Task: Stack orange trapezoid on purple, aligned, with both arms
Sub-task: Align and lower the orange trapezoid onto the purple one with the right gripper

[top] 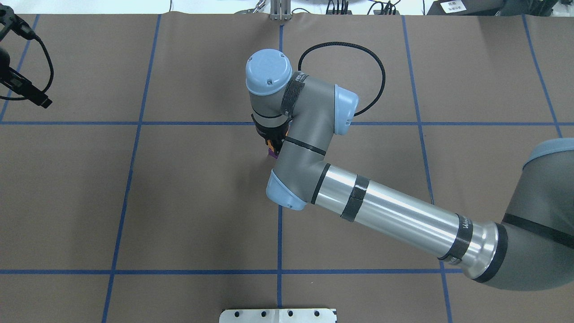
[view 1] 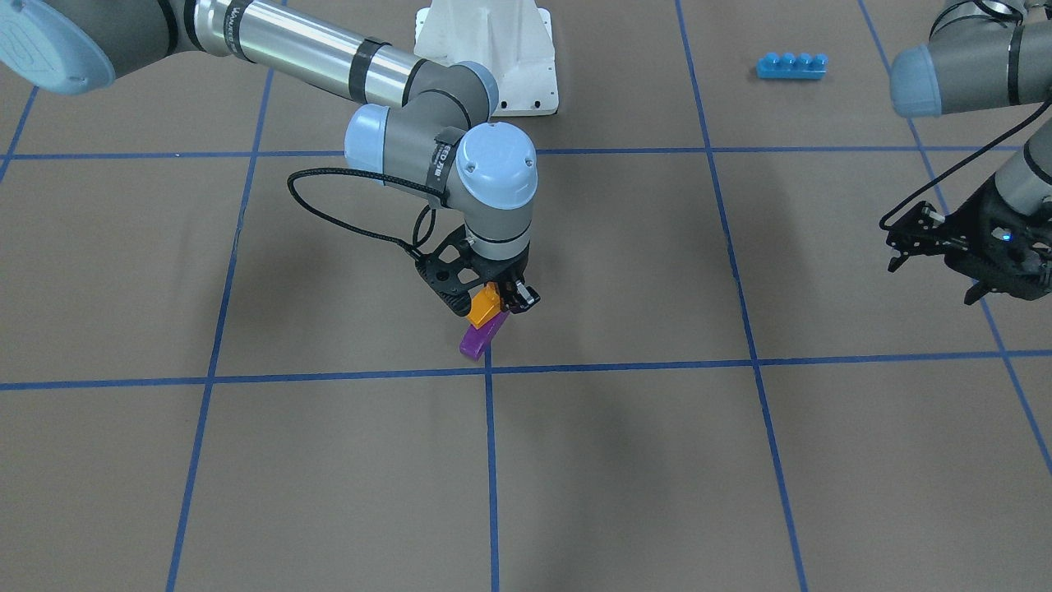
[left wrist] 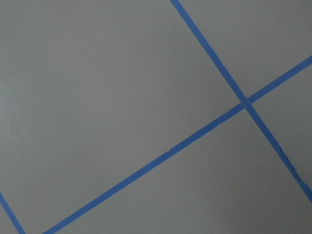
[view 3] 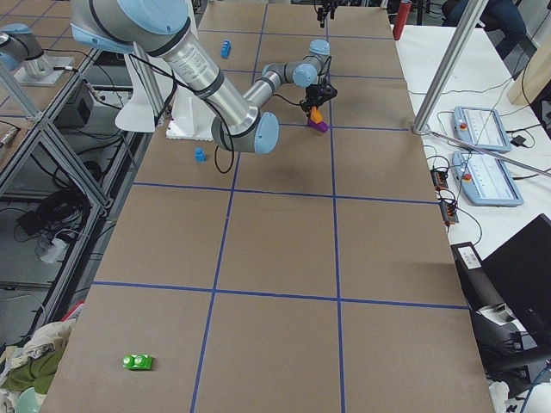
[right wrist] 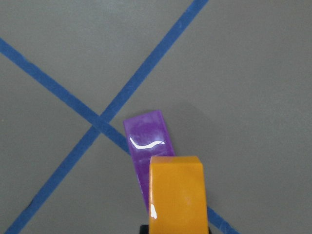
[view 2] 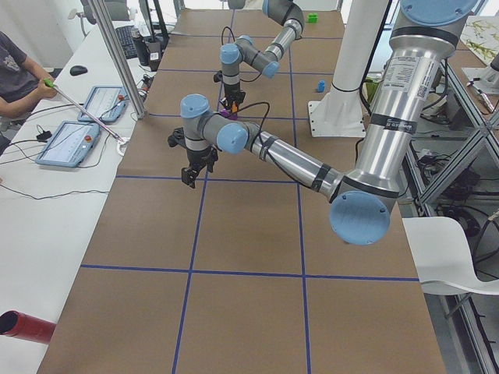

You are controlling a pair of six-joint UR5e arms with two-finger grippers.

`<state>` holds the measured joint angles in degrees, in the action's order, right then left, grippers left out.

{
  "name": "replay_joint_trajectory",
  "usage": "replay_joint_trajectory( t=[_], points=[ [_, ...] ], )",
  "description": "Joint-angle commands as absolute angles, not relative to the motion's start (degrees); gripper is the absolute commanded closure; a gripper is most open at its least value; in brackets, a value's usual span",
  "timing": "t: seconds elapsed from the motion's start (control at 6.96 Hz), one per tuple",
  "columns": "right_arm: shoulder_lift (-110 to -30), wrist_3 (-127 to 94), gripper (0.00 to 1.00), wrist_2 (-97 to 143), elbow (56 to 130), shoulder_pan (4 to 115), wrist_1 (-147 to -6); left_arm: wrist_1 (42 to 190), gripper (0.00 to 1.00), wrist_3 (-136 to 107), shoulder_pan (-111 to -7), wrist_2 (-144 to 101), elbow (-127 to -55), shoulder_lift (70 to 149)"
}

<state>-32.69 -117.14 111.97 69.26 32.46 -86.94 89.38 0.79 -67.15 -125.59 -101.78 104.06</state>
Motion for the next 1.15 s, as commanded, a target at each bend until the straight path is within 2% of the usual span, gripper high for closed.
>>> replay_joint_trajectory(
  t=[0.0, 0.72, 0.86, 1.01],
  points=[
    [-32.8, -117.1, 1.0, 112.0, 69.3, 32.4, -86.8, 89.4, 0.0, 0.8, -67.1, -125.5, -101.8, 104.1],
    [-33.1, -117.1, 1.0, 112.0, 69.3, 32.5, -85.7, 89.4, 0.0, 0.8, -67.1, -125.5, -101.8, 104.1],
    [-33.1, -117.1, 0.83, 112.0, 69.3, 32.5, -85.7, 89.4, 0.0, 0.8, -67.1, -125.5, -101.8, 104.1],
    [-33.2, -117.1, 0.38, 112.0, 69.3, 32.4, -85.7, 89.4, 0.0, 0.8, -67.1, -125.5, -101.8, 104.1]
  ],
)
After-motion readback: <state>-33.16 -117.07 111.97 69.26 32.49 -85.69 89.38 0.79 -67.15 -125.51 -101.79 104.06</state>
